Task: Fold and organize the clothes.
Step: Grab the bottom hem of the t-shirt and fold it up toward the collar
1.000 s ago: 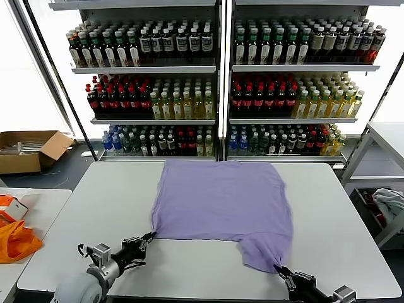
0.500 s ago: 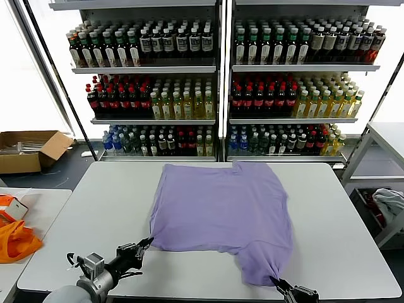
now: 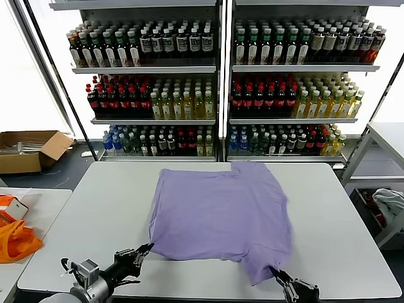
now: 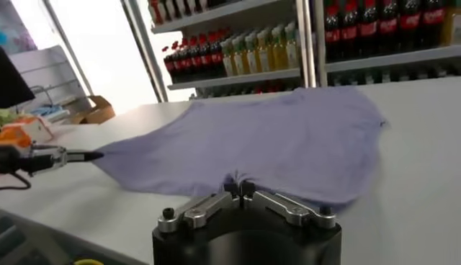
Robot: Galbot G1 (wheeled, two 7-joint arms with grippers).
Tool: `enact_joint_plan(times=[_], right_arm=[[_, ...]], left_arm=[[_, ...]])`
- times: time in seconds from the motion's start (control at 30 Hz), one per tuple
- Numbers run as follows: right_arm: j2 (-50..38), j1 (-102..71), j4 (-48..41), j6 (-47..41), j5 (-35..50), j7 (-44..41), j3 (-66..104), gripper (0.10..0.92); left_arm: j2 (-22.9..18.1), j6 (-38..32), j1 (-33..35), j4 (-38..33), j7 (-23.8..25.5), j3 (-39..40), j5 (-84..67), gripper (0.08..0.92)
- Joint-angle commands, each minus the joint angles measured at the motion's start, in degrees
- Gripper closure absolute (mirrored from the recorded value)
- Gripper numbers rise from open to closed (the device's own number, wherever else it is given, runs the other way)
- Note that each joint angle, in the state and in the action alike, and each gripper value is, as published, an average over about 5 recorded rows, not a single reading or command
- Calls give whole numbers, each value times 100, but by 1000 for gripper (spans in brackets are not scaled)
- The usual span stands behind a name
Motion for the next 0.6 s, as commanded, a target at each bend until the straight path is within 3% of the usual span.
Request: enact_joint_plan(times=[0.03,0.6], right_arm=[[62,1499,-780,28,290,133,-171,920],[-417,3839,-2163,-185,402,506,-1192,920]], left_arm=[[324,35,-991,685,270,333,-419,914],[333,230,-3386,2228,477,1405,-865,914]])
